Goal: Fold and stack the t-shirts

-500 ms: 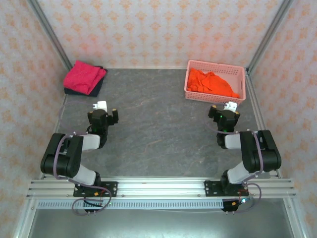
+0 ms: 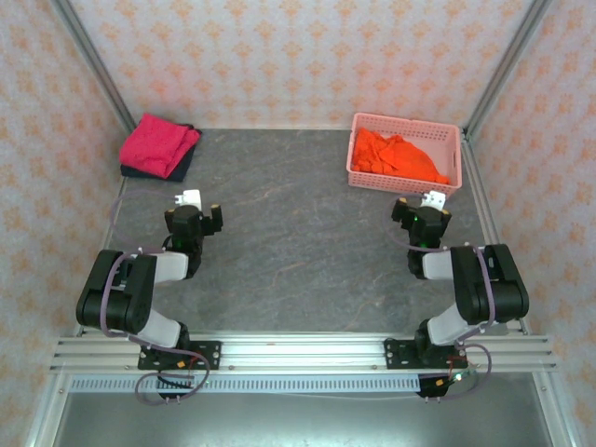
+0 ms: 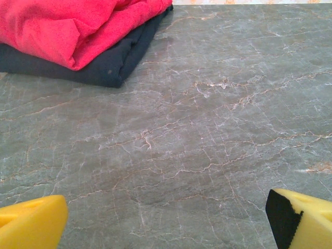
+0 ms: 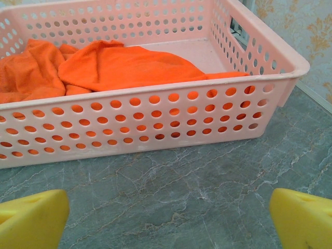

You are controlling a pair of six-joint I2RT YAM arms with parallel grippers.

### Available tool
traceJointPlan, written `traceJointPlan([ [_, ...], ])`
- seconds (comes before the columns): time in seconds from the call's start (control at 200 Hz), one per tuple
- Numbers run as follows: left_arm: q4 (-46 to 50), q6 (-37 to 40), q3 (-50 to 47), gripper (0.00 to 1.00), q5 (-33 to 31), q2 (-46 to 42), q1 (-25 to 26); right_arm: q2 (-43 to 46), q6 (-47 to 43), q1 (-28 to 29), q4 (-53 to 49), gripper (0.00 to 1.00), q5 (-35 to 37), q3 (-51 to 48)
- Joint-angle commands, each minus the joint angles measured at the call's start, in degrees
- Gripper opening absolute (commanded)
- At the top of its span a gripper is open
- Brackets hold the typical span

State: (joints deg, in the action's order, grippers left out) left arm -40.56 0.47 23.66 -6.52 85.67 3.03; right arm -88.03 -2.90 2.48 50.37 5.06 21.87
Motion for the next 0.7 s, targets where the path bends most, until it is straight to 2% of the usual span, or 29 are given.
traceJointPlan([
  [0.0,-0.4,-0.2,1.6,1.00,-1.9,-0.3,0.3,-0.6,-0.5,0.2,0.0,0.99,-0.4,0.5],
  [0.405,-0.3,-0.1,1.4,1.00,-1.3,-1.1,0.1,-0.5,-0.6,0.2,0.9,0.99,-0.5,0.1],
  [0.49,6.1,0.3,2.9,1.00,-3.8,-6.0,1.0,1.9,-0.6,0.2,1.4,0.99,-0.8,-1.2],
  [0.695,18.4,2.9,5.0,1.00,-5.1,-19.0,4.9,15.5,-1.0,0.5,-9.9,0.99,-2.0,-1.0],
])
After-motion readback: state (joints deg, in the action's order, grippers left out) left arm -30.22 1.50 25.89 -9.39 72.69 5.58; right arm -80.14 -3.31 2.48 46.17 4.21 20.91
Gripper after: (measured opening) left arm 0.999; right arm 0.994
